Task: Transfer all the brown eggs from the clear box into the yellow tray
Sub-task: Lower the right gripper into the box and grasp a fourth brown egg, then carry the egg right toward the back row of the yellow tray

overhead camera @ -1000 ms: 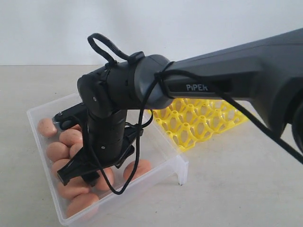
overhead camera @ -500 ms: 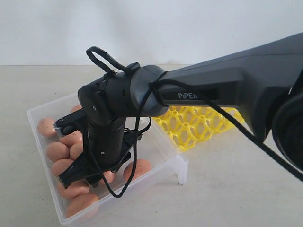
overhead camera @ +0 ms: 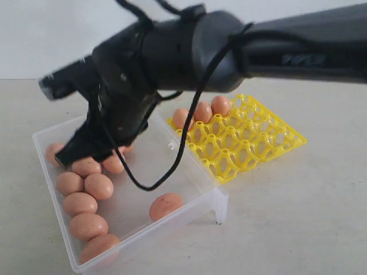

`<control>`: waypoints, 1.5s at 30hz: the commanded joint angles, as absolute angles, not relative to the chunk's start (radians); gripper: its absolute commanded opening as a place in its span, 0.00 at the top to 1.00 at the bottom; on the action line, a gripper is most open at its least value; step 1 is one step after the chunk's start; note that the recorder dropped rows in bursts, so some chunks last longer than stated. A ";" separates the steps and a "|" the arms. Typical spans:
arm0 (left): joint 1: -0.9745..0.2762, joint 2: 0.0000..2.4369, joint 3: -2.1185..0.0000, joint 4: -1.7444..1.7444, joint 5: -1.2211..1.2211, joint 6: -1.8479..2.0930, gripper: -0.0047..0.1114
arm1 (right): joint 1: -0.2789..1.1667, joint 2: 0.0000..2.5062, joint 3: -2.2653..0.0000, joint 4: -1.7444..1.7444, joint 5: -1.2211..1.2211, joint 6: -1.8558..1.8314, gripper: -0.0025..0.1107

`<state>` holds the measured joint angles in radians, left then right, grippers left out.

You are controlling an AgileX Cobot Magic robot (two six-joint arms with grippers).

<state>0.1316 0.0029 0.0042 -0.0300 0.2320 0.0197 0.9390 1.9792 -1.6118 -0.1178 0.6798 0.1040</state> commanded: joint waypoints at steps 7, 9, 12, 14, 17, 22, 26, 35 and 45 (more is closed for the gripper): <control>0.128 0.000 0.000 -0.035 0.232 0.020 1.00 | 0.937 1.699 -1.618 -0.173 0.422 0.095 0.98; 0.128 0.000 0.000 -0.035 0.232 0.020 1.00 | 0.937 1.680 -1.617 -0.173 0.422 0.095 0.98; 0.128 0.000 0.000 -0.035 0.232 0.020 1.00 | 0.937 1.657 -1.617 -0.173 0.406 0.095 0.98; 0.128 0.000 0.000 -0.035 0.232 0.020 1.00 | 0.937 1.635 -1.591 -0.171 0.317 0.097 0.98; 0.128 0.000 0.000 -0.035 0.232 0.020 1.00 | 0.937 1.549 -1.423 -0.124 -0.062 0.135 0.98; 0.128 0.000 0.000 -0.035 0.232 0.020 1.00 | 0.937 1.381 -1.004 0.068 -0.493 0.075 0.98; 0.128 0.000 0.000 -0.035 0.232 0.020 1.00 | 0.930 1.286 -0.770 0.517 -0.587 -0.330 0.98; 0.128 0.000 0.000 -0.035 0.232 0.020 1.00 | 0.238 1.357 -0.692 0.350 -0.710 -0.102 0.98; 0.128 0.000 0.000 -0.035 0.232 0.020 1.00 | -0.083 1.997 -1.292 -1.510 -1.046 1.160 0.98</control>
